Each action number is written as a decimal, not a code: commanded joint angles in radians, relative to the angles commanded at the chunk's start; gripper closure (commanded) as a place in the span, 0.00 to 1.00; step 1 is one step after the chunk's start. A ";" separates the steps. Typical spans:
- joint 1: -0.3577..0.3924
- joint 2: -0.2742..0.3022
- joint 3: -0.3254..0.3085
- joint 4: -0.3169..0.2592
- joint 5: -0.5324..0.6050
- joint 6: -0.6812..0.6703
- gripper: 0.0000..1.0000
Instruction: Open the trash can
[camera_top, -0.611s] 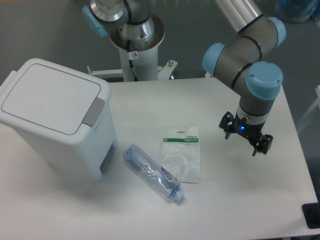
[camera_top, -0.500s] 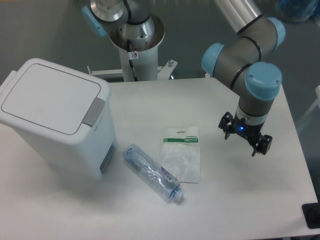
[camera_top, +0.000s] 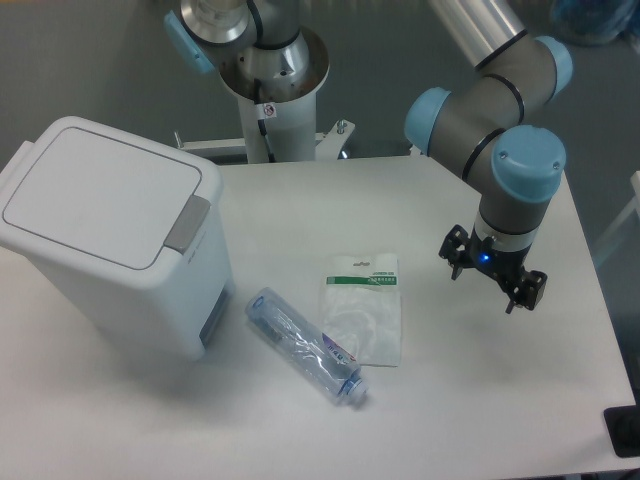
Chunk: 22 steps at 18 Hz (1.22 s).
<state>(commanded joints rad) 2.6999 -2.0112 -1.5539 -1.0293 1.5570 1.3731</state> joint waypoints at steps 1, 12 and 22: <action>-0.009 0.018 -0.003 0.000 0.000 -0.044 0.00; -0.130 0.159 0.018 -0.063 -0.107 -0.429 0.00; -0.207 0.173 0.167 -0.293 -0.336 -0.592 0.00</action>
<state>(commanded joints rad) 2.4927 -1.8377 -1.3867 -1.3223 1.2211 0.7811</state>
